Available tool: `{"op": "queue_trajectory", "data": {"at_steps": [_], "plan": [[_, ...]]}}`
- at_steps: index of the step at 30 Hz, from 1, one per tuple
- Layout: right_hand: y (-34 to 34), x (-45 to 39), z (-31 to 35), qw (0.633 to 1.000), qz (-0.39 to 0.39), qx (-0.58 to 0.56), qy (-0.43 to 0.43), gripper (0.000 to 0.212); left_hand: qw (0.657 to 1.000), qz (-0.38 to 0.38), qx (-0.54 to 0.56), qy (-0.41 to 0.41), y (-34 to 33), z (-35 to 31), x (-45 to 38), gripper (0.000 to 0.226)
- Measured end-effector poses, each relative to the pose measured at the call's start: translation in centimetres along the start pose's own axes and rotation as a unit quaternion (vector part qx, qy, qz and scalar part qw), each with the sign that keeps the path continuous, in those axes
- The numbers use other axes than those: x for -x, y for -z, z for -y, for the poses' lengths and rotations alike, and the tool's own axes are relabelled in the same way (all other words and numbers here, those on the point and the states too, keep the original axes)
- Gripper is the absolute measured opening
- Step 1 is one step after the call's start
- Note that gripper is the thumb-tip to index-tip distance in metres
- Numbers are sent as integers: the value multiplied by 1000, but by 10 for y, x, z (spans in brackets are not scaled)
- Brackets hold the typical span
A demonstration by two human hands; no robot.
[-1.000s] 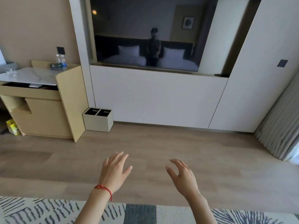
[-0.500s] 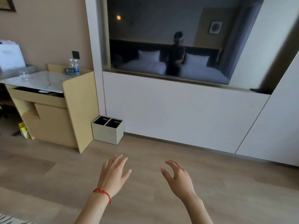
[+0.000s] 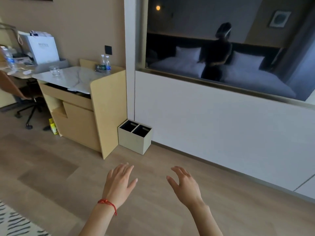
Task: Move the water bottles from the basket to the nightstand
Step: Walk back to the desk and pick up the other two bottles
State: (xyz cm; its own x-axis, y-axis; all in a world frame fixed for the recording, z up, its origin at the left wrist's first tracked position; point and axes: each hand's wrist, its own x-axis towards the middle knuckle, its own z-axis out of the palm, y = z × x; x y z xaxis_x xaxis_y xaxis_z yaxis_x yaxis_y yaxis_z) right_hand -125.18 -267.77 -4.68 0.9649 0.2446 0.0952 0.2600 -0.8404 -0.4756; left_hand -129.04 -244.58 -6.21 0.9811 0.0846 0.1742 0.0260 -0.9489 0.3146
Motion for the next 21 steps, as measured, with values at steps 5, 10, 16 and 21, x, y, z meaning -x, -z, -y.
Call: {"op": "queue_trajectory", "data": {"at_steps": [5, 10, 16, 21], "plan": [[-30, -78, 45, 998, 33, 30, 43, 47, 999, -17, -13, 25, 9, 62, -51, 49], [-69, -131, 94, 993, 64, 36, 97, 46, 996, -33, -24, 78, 18, 123, -66, 50], [-126, -172, 157, 973, 145, 29, 180, 46, 980, -40, -23, 194, 26, 195, -49, 53], [-172, -199, 206, 949, 201, 10, 242, 45, 957, -51, -8, 285, 34, 240, -26, 53]]}}
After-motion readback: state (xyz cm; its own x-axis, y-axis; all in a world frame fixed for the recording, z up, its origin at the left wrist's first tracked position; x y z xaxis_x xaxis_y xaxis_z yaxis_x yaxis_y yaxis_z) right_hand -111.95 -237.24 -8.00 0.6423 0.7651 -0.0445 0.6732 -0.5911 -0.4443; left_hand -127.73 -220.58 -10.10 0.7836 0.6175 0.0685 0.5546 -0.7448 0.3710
